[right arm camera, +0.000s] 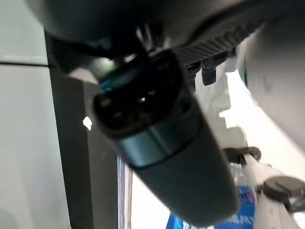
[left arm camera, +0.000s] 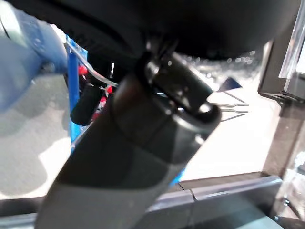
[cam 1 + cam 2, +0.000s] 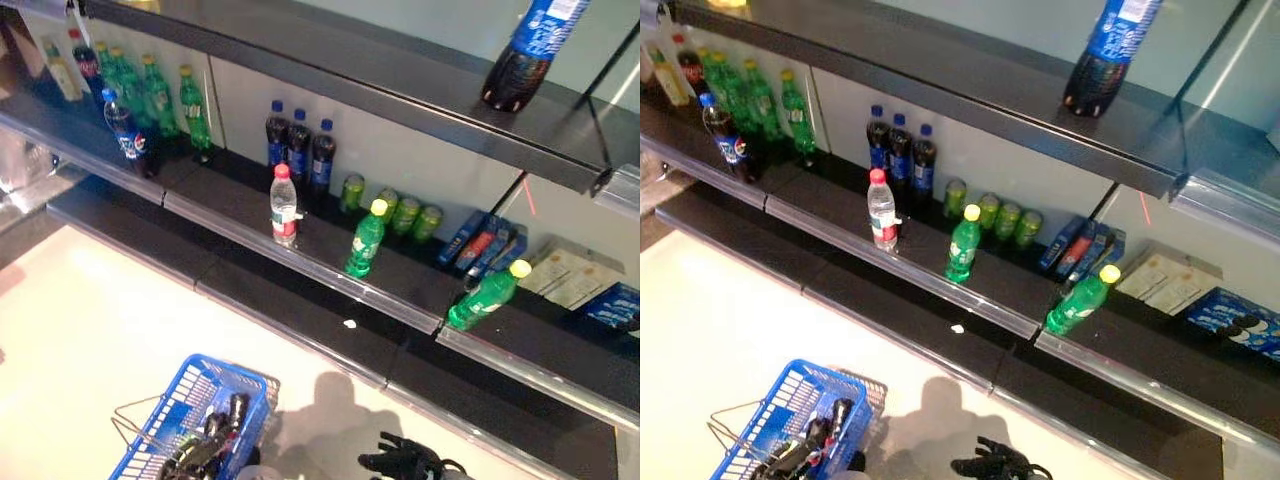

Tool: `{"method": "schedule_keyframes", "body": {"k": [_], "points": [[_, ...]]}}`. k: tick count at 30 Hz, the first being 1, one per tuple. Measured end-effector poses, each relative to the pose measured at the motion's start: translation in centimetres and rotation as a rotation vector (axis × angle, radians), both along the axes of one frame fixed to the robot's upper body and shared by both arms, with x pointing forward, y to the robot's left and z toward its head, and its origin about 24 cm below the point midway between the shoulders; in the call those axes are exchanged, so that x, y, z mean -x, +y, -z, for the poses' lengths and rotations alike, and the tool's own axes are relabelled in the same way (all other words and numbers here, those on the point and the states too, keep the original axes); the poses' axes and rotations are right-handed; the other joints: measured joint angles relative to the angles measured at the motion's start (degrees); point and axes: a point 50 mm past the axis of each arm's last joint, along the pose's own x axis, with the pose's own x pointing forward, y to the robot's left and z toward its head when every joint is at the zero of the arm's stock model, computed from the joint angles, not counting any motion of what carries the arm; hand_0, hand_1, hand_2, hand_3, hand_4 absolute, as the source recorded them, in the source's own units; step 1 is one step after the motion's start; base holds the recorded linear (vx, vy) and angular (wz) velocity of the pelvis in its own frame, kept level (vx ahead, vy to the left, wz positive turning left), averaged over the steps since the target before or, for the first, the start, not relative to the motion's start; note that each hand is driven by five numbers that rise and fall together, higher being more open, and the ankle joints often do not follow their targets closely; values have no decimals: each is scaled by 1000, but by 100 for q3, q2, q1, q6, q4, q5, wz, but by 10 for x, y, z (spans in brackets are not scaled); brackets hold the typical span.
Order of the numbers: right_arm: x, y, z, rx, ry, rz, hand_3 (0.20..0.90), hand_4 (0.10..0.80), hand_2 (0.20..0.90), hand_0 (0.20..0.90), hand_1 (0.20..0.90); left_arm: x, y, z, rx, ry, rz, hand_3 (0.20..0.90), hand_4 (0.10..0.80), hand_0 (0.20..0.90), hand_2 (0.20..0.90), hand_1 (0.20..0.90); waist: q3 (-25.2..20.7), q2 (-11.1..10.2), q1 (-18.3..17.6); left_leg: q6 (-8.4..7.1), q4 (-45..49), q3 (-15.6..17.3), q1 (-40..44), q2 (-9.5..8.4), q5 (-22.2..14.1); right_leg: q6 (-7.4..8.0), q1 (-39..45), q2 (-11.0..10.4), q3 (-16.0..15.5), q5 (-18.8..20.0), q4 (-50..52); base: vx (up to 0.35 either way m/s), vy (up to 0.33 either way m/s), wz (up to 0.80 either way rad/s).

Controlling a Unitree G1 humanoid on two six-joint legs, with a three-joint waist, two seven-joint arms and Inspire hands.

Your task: Pick up the drink and place into the basket.

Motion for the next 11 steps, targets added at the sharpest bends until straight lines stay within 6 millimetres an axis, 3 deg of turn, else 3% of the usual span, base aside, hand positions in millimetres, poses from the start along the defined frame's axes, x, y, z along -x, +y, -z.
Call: {"method": "schedule_keyframes", "body": {"k": [6, 11], "points": [[29, -14, 9, 107, 90, -7, 900, 800, 900, 900, 900, 18, -6, 7, 20, 105, 22, 200, 100, 300, 300, 300, -206, 97, -74, 21, -22, 3, 20, 3, -16, -31, -10, 2, 8, -20, -4, -2, 17, -1], [31, -14, 9, 115, 63, -12, 900, 800, 900, 900, 900, 16, -8, 8, 12, 125, 79, 200, 100, 300, 300, 300, -254, 103, -79, 26, -36, 5, 17, 4, -18, -41, -14, 1, 18, -24, -24, -1, 7, 0]]}}
